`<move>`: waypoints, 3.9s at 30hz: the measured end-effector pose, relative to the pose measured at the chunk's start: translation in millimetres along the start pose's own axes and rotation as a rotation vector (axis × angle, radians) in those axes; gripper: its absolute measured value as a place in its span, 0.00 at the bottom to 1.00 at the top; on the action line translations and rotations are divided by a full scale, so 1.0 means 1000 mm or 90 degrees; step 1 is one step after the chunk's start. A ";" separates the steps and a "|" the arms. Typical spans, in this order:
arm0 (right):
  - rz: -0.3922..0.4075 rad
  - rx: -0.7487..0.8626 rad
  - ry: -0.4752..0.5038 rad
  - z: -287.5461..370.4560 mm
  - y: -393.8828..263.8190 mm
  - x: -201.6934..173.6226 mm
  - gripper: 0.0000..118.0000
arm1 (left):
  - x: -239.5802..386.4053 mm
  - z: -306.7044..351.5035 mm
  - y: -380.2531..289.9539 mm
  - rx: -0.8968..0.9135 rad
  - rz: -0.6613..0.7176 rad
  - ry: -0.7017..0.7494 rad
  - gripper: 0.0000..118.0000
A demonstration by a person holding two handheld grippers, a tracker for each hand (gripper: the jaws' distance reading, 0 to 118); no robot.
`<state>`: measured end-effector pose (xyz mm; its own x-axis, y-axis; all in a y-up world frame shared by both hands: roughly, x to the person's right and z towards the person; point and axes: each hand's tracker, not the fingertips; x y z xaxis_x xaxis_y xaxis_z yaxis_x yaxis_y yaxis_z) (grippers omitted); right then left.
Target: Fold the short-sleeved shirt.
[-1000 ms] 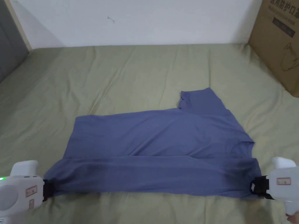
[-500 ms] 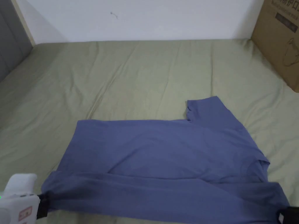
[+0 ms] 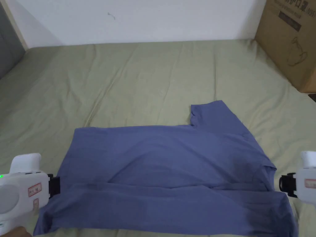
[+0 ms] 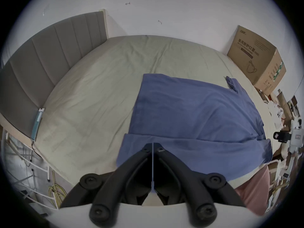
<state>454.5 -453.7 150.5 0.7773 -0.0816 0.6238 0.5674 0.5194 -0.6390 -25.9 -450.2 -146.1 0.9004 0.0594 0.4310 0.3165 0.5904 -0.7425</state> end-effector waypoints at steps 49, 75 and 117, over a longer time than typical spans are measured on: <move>0.017 -0.097 0.039 -0.187 0.210 -0.020 0.01 | 0.002 -0.237 0.188 -0.089 0.067 0.020 0.71; 0.001 0.052 0.154 0.024 0.079 0.023 0.01 | -0.010 0.020 0.047 0.009 -0.078 0.026 0.01; 0.129 -0.012 0.281 -0.012 -0.042 -0.174 0.05 | -0.087 -0.049 -0.079 -0.061 0.417 -0.099 0.11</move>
<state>299.0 -471.0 63.7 0.9113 -0.3363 0.2377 0.3944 0.5465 -0.7388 -114.2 -541.8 -149.8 0.8641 0.4997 -0.0602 -0.2487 0.3200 -0.9142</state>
